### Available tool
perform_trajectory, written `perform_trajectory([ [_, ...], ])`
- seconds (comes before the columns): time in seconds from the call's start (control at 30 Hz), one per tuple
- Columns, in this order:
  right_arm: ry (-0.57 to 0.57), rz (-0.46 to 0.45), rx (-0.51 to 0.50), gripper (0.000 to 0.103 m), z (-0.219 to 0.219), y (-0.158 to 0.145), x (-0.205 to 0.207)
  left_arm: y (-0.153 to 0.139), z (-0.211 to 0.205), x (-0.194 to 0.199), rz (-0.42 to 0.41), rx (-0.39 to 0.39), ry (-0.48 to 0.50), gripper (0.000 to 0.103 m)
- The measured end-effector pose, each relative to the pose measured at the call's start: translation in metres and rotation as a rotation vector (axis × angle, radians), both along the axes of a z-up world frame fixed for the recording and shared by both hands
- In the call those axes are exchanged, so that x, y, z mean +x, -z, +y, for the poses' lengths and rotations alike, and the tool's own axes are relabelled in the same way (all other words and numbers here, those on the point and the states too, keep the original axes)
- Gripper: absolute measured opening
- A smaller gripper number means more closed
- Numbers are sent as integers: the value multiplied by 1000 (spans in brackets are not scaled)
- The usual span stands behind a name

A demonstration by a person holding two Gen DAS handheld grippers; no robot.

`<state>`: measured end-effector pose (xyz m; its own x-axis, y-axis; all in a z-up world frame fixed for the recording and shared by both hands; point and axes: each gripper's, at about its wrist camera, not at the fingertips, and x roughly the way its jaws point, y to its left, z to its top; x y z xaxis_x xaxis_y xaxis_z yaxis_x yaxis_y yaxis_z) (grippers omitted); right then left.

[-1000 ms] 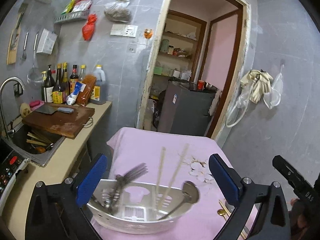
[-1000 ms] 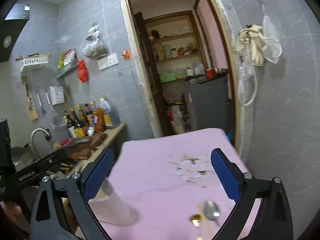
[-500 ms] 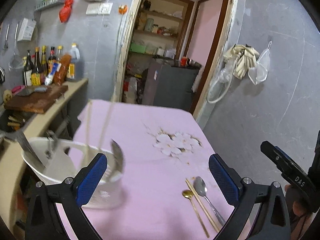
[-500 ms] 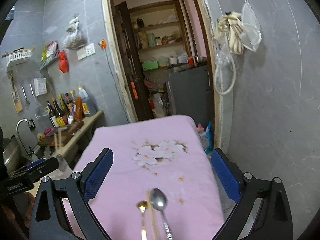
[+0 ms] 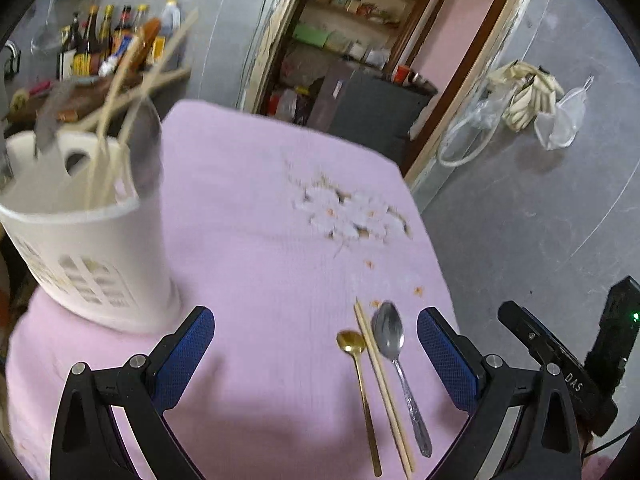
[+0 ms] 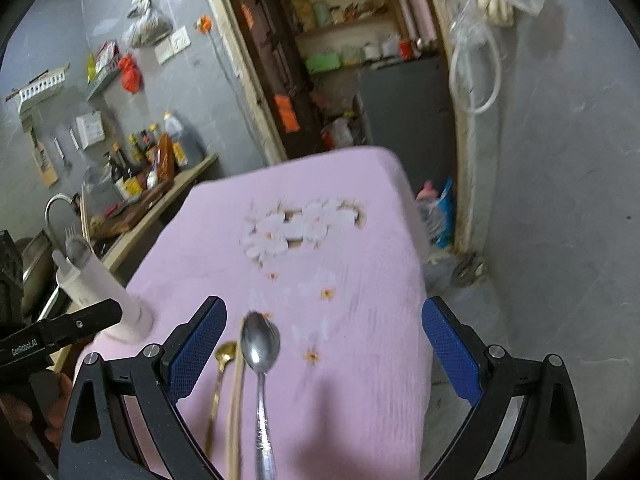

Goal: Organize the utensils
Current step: 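Move both grippers back over the gold spoon and steel spoon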

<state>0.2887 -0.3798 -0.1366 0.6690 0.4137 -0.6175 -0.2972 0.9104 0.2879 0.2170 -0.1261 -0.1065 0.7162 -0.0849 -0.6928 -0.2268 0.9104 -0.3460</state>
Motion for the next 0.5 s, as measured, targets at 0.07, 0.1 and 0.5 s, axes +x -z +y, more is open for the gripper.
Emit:
perform_trajectory([
  [0.07,-34,11,10,95,3,12,5,11,-6,3,22,1,6,100],
  [0.1,-55,19,13,92,6,19,7,15,-9,4,30,6,12,99],
  [0.5,-240,80,53,41,25,58,24,59,-46,23,156,20,132,45],
])
